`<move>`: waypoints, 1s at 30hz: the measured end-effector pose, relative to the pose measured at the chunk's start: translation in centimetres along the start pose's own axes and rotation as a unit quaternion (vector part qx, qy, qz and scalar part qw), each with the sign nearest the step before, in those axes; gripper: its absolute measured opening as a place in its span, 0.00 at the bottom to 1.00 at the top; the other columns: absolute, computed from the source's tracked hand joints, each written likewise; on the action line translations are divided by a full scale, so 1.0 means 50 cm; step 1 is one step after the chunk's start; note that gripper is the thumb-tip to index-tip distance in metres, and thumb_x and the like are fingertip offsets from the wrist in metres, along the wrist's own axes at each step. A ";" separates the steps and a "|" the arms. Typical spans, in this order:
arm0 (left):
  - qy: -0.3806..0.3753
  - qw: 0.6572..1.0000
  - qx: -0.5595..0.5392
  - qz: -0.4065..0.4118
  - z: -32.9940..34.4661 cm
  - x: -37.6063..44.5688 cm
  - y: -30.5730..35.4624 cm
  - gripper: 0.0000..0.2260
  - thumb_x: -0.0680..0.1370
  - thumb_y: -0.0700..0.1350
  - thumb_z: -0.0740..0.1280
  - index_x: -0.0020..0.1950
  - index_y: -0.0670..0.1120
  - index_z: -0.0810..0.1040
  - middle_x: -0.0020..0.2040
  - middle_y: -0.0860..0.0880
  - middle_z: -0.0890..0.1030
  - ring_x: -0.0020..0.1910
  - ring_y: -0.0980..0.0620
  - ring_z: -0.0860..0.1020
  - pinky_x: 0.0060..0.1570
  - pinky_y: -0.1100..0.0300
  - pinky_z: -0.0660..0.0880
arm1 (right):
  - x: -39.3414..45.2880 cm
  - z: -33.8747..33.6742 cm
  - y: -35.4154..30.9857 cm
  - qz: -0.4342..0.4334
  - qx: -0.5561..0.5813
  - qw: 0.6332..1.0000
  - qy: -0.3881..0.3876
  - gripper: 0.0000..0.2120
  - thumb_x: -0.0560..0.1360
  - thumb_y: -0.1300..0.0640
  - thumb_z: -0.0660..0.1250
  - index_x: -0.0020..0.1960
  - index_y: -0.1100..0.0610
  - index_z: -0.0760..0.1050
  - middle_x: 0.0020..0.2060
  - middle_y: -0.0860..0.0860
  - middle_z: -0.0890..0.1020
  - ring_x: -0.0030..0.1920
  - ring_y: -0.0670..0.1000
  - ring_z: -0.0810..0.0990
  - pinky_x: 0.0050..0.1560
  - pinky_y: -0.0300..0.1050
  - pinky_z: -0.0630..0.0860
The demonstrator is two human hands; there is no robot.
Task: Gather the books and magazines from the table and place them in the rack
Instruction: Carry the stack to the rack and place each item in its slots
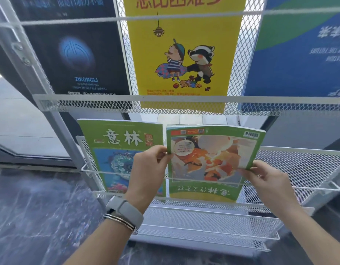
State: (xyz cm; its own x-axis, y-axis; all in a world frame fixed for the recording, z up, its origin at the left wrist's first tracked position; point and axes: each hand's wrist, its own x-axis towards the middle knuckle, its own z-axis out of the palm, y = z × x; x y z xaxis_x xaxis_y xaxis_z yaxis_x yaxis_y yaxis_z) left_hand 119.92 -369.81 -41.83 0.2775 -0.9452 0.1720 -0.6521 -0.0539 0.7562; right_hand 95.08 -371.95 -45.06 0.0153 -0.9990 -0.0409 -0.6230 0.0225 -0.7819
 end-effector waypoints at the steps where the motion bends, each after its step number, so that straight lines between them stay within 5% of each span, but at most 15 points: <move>1: 0.010 1.000 0.010 0.005 -0.004 -0.002 0.001 0.08 0.73 0.40 0.69 0.49 0.40 0.82 0.40 0.46 0.84 0.36 0.54 0.80 0.43 0.68 0.75 | -0.002 0.000 -0.001 0.003 0.004 1.000 0.005 0.02 0.73 0.56 0.66 0.44 0.49 0.76 0.36 0.49 0.81 0.39 0.47 0.79 0.35 0.39 0.71; 8: -0.049 0.998 0.006 -0.032 -0.069 -0.029 0.088 0.08 0.73 0.44 0.69 0.50 0.44 0.82 0.41 0.52 0.84 0.38 0.62 0.79 0.42 0.76 0.73 | -0.027 -0.076 -0.075 0.010 -0.011 0.997 0.071 0.06 0.70 0.54 0.70 0.45 0.54 0.77 0.34 0.47 0.80 0.36 0.48 0.80 0.37 0.39 0.74; 13: -0.088 0.980 -0.173 -0.041 -0.126 -0.041 0.254 0.05 0.73 0.42 0.69 0.43 0.52 0.81 0.39 0.56 0.85 0.41 0.63 0.81 0.40 0.73 0.74 | -0.046 -0.191 -0.162 -0.003 0.005 1.000 0.028 0.06 0.71 0.54 0.69 0.36 0.49 0.77 0.25 0.38 0.82 0.32 0.37 0.80 0.35 0.26 0.68; 18: -0.138 0.952 -0.275 0.004 -0.160 0.008 0.420 0.06 0.72 0.44 0.70 0.47 0.52 0.81 0.44 0.59 0.85 0.45 0.63 0.82 0.44 0.70 0.75 | -0.027 -0.321 -0.277 -0.062 0.035 0.996 0.046 0.11 0.69 0.56 0.71 0.32 0.44 0.78 0.32 0.34 0.81 0.39 0.36 0.78 0.38 0.23 0.68; 22: -0.102 0.947 -0.302 0.036 -0.172 0.085 0.507 0.09 0.73 0.41 0.69 0.49 0.55 0.79 0.47 0.57 0.84 0.50 0.62 0.81 0.49 0.68 0.75 | 0.013 -0.416 -0.384 -0.153 0.043 0.980 0.116 0.07 0.68 0.54 0.72 0.38 0.42 0.78 0.39 0.36 0.82 0.45 0.36 0.77 0.43 0.28 0.72; 26: -0.065 0.954 -0.286 0.063 -0.184 0.163 0.581 0.15 0.76 0.41 0.65 0.52 0.63 0.72 0.55 0.64 0.76 0.55 0.70 0.74 0.59 0.69 0.69 | 0.065 -0.491 -0.481 -0.220 -0.011 0.960 0.172 0.10 0.69 0.53 0.71 0.44 0.39 0.74 0.45 0.35 0.78 0.52 0.29 0.71 0.49 0.19 0.63; 30: -0.044 0.954 -0.294 0.037 -0.185 0.235 0.624 0.20 0.78 0.38 0.59 0.58 0.64 0.67 0.59 0.62 0.70 0.60 0.62 0.70 0.62 0.64 0.64 | 0.138 -0.517 -0.554 -0.225 -0.124 0.954 0.152 0.18 0.71 0.47 0.67 0.61 0.45 0.72 0.56 0.39 0.73 0.56 0.32 0.64 0.52 0.17 0.57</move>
State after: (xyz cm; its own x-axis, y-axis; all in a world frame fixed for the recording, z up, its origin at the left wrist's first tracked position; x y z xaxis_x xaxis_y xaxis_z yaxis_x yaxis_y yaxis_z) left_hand 109.38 -379.63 -10.38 0.1690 -0.9644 0.2035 -0.1526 0.1784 0.9720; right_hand 92.21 -380.44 -7.61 0.1204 -0.8705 0.4773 -0.7728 -0.3839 -0.5053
